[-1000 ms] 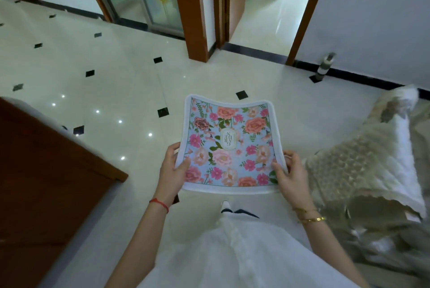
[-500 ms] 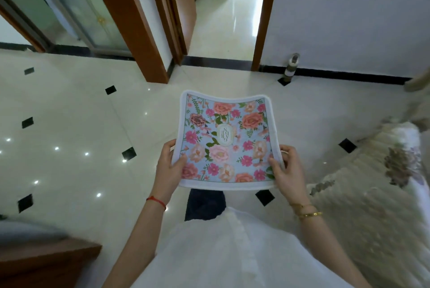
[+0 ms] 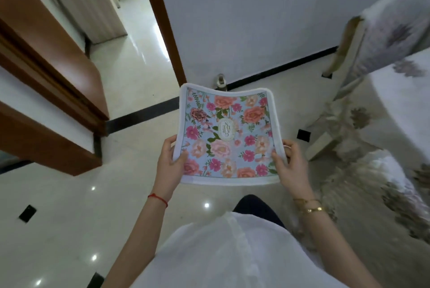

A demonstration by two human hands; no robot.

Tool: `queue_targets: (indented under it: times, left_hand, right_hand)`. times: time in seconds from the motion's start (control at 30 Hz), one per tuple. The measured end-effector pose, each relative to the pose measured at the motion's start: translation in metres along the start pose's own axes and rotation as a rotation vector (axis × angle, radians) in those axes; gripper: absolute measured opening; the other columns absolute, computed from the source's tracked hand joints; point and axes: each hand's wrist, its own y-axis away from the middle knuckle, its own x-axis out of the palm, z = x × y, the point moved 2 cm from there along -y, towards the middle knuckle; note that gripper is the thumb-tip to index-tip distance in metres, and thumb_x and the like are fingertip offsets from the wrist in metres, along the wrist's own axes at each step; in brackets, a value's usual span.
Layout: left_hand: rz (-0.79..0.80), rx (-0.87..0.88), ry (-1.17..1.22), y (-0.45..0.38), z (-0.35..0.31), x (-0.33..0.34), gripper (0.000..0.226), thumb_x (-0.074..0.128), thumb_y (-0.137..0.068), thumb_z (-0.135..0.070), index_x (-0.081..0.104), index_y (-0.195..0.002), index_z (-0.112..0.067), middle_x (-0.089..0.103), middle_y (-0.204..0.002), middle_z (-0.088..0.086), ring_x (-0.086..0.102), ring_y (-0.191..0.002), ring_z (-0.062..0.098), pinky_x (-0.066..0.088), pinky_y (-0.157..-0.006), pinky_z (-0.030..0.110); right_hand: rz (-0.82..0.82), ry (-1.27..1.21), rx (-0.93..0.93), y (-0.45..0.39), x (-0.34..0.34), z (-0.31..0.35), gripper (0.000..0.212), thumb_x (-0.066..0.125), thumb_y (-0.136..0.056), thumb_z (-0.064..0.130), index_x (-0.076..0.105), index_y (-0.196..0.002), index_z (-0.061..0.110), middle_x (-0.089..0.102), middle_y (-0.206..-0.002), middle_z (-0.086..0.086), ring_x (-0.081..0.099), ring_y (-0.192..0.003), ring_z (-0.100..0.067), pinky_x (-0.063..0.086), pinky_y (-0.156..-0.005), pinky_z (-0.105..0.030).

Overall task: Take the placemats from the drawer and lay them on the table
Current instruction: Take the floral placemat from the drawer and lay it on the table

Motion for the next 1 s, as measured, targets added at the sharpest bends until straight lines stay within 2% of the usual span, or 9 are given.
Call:
queue_targets:
  times: [0.07, 0.23, 0.37, 0.5, 0.63, 0.73, 0.8, 0.9, 1.0]
  left_hand:
    - [0.075, -0.005, 0.002, -0.042, -0.008, 0.020, 0.033, 0.055, -0.095, -0.008, 0.046, -0.126, -0.014, 0.065, -0.115, 0.010, 0.071, -0.091, 0.018, 0.058, -0.066, 0.026]
    - [0.224, -0.019, 0.001, -0.140, -0.017, 0.085, 0.032, 0.056, -0.095, -0.009, 0.046, -0.125, -0.016, 0.064, -0.116, 0.010, 0.071, -0.092, 0.017, 0.058, -0.066, 0.025]
    - [0.307, -0.002, -0.001, -0.221, -0.041, 0.151, 0.029, 0.056, -0.095, -0.009, 0.049, -0.119, -0.024, 0.064, -0.115, 0.007, 0.070, -0.092, 0.017, 0.059, -0.067, 0.028]
    - [0.384, 0.026, -0.009, -0.303, -0.079, 0.227, 0.032, 0.056, -0.095, -0.010, 0.049, -0.122, -0.026, 0.064, -0.117, 0.004, 0.070, -0.096, 0.019, 0.060, -0.072, 0.034]
    - [0.442, 0.076, -0.003, -0.364, -0.115, 0.294, 0.035, 0.054, -0.096, -0.009, 0.047, -0.128, -0.019, 0.065, -0.113, 0.002, 0.071, -0.088, 0.014, 0.058, -0.067, 0.026]
    - [0.474, 0.079, -0.008, -0.414, -0.134, 0.345, 0.033, 0.053, -0.096, -0.006, 0.046, -0.127, -0.015, 0.064, -0.109, 0.002, 0.070, -0.077, 0.004, 0.056, -0.062, 0.019]
    - [0.502, 0.076, -0.016, -0.446, -0.143, 0.377, 0.032, 0.054, -0.095, -0.006, 0.047, -0.124, -0.018, 0.064, -0.111, 0.003, 0.069, -0.082, 0.004, 0.055, -0.063, 0.019]
    - [0.597, 0.094, -0.052, -0.497, -0.150, 0.424, 0.031, 0.056, -0.095, -0.012, 0.050, -0.123, -0.023, 0.065, -0.117, 0.003, 0.068, -0.099, 0.016, 0.058, -0.073, 0.029]
    - [0.698, 0.100, -0.054, -0.552, -0.159, 0.476, 0.031, 0.056, -0.095, -0.012, 0.050, -0.123, -0.024, 0.063, -0.121, 0.004, 0.067, -0.103, 0.020, 0.058, -0.079, 0.037]
  right_hand:
    - [-0.063, 0.007, 0.022, -0.026, -0.005, -0.001, 0.024, 0.057, -0.094, 0.010, 0.044, -0.114, 0.011, 0.058, -0.097, 0.011, 0.063, -0.076, 0.013, 0.049, -0.058, -0.006]
    - [-0.226, 0.066, 0.060, -0.101, -0.023, -0.018, 0.028, 0.060, -0.092, 0.012, 0.049, -0.118, 0.011, 0.061, -0.102, 0.003, 0.060, -0.084, 0.006, 0.049, -0.064, -0.006]
    - [-0.307, 0.087, 0.080, -0.178, -0.053, -0.018, 0.027, 0.061, -0.091, 0.014, 0.047, -0.114, 0.017, 0.059, -0.097, 0.009, 0.059, -0.082, 0.006, 0.051, -0.065, -0.014]
    - [-0.364, 0.061, 0.097, -0.263, -0.094, -0.009, 0.027, 0.060, -0.092, 0.017, 0.046, -0.116, 0.018, 0.061, -0.103, 0.008, 0.064, -0.089, -0.002, 0.055, -0.069, -0.017]
    - [-0.435, 0.067, 0.090, -0.337, -0.131, 0.001, 0.026, 0.059, -0.092, 0.017, 0.047, -0.116, 0.016, 0.061, -0.102, 0.017, 0.064, -0.090, 0.000, 0.056, -0.069, -0.016]
    - [-0.477, 0.103, 0.100, -0.389, -0.156, -0.003, 0.025, 0.059, -0.092, 0.017, 0.047, -0.114, 0.014, 0.064, -0.103, 0.011, 0.068, -0.092, -0.008, 0.059, -0.072, -0.026]
    - [-0.523, 0.111, 0.116, -0.418, -0.171, -0.008, 0.025, 0.059, -0.092, 0.018, 0.047, -0.113, 0.014, 0.065, -0.105, 0.006, 0.068, -0.091, -0.010, 0.059, -0.072, -0.030]
    - [-0.598, 0.114, 0.150, -0.460, -0.187, -0.011, 0.026, 0.059, -0.092, 0.018, 0.047, -0.115, 0.014, 0.064, -0.106, 0.005, 0.067, -0.090, -0.006, 0.058, -0.069, -0.023]
    - [-0.688, 0.069, 0.200, -0.507, -0.198, -0.013, 0.027, 0.058, -0.093, 0.017, 0.047, -0.117, 0.014, 0.061, -0.100, 0.014, 0.065, -0.081, 0.009, 0.052, -0.061, -0.010]
